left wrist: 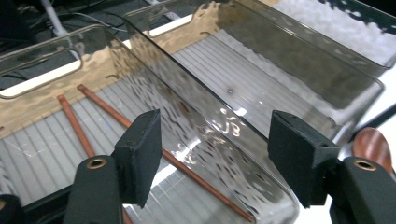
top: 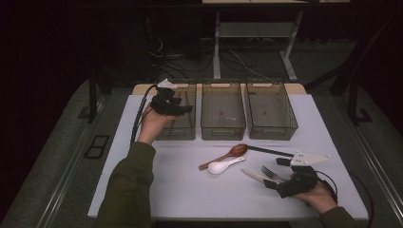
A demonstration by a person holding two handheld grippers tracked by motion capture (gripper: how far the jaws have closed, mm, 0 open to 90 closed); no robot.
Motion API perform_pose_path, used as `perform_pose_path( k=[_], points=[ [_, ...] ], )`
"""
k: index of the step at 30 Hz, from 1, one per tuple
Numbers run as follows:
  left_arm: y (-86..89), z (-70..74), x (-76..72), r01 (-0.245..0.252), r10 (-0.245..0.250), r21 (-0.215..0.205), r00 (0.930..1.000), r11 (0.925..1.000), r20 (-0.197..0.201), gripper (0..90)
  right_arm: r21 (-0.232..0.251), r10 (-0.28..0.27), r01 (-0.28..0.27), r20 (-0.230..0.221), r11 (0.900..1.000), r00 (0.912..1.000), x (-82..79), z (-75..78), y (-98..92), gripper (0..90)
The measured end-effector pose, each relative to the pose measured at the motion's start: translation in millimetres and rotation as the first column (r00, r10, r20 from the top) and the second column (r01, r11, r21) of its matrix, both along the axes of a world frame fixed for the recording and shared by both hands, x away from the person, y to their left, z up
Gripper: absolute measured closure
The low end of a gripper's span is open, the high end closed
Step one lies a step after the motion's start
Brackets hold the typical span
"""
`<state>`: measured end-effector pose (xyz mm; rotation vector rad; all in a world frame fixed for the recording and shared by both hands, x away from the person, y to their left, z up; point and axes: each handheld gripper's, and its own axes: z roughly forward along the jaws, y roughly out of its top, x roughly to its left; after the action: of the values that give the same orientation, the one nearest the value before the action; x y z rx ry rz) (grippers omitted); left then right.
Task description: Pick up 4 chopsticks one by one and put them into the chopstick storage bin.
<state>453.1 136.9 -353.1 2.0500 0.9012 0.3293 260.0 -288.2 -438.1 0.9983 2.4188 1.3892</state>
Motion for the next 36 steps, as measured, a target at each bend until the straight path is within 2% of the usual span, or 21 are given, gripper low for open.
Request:
perform_pose_path(
  k=[9,19,26,36],
  points=[
    [0.8,-2.5,-22.3,0.039,-0.04,0.018,0.9988,0.9991,0.027,27.9,-0.001,-0.001,0.001,0.0,1.0,1.0,0.1,-0.1,0.0,0.6],
    [1.8,-6.9,-51.3,0.083,-0.083,0.011,0.9952,0.9965,0.052,20.6,-0.003,-0.001,0.001,0.002,1.0,1.0,0.4,-0.3,0.3,0.7],
    [3.1,-17.1,-74.2,0.099,-0.098,-0.013,0.993,0.995,0.066,16.5,-0.003,-0.001,0.001,0.002,1.0,1.0,0.3,-0.4,0.3,0.6],
    [5.6,-33.3,-106.9,0.109,-0.107,-0.024,0.9902,0.9937,0.09,7.8,-0.002,-0.003,0.003,0.001,1.0,1.0,0.2,-0.1,0.3,0.6]
  ],
)
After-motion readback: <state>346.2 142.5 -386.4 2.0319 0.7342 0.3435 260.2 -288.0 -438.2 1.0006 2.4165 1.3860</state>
